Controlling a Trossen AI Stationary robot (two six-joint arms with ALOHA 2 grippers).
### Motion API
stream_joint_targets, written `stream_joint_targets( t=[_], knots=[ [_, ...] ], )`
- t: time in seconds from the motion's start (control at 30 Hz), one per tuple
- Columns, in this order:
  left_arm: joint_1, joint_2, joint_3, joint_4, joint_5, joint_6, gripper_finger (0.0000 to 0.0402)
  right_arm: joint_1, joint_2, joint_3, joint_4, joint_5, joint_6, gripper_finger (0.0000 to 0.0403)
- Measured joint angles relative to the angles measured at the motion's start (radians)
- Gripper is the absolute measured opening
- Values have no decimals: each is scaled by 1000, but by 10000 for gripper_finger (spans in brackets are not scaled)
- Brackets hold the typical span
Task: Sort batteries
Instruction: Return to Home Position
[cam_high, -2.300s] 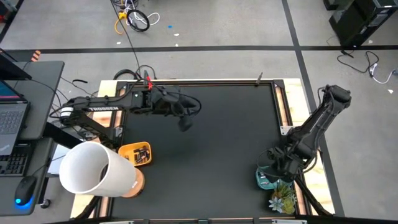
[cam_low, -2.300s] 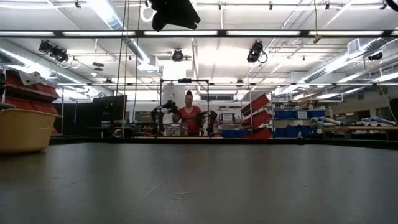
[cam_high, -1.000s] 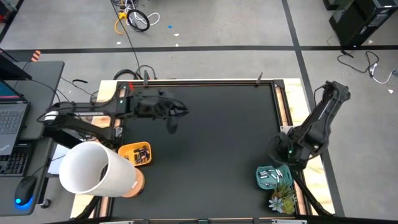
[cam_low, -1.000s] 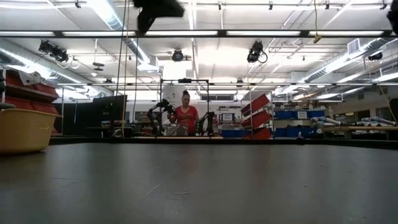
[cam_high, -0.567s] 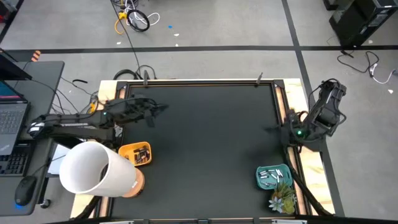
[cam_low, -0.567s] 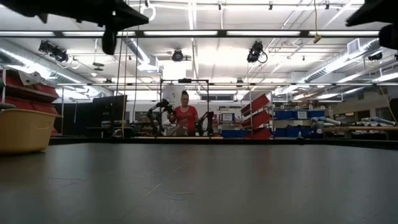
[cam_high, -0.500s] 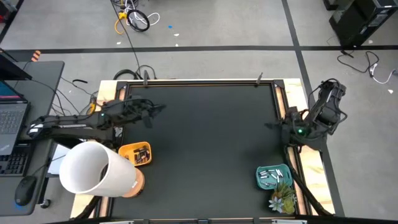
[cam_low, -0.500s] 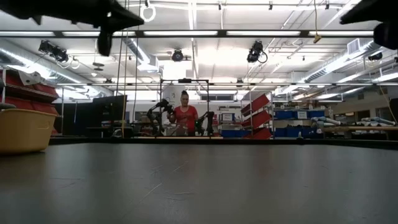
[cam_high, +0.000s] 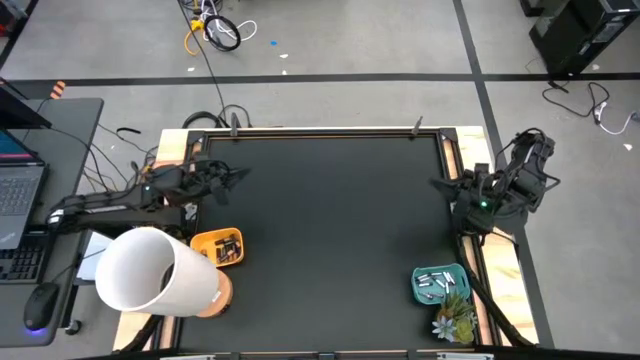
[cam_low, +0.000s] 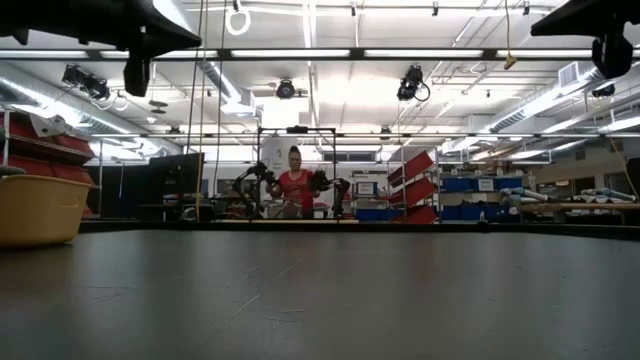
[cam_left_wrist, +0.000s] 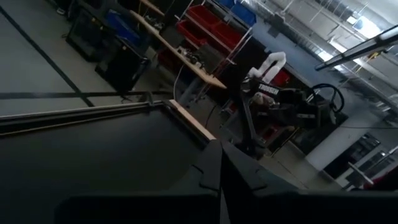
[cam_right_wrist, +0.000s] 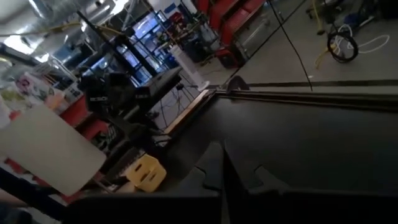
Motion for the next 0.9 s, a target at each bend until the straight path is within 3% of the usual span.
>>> stream_joint_targets(
  t=[0.2,0.3,0.43,0.67,0.9],
  knots=[
    [0,-104,0,-108,-35,-1,14,-35,0,-137,214,7,-4,0],
    [0,-148,0,-135,-41,-13,17,-75,5,-228,407,9,-19,0],
    [0,-181,0,-144,-41,-23,17,-153,29,-330,762,-18,-231,0],
    [0,-187,0,-155,-32,-23,18,-389,109,-424,1254,-277,-541,0],
    [0,-187,0,-187,-12,-27,19,-639,244,-426,1355,-473,-609,0]
  ],
)
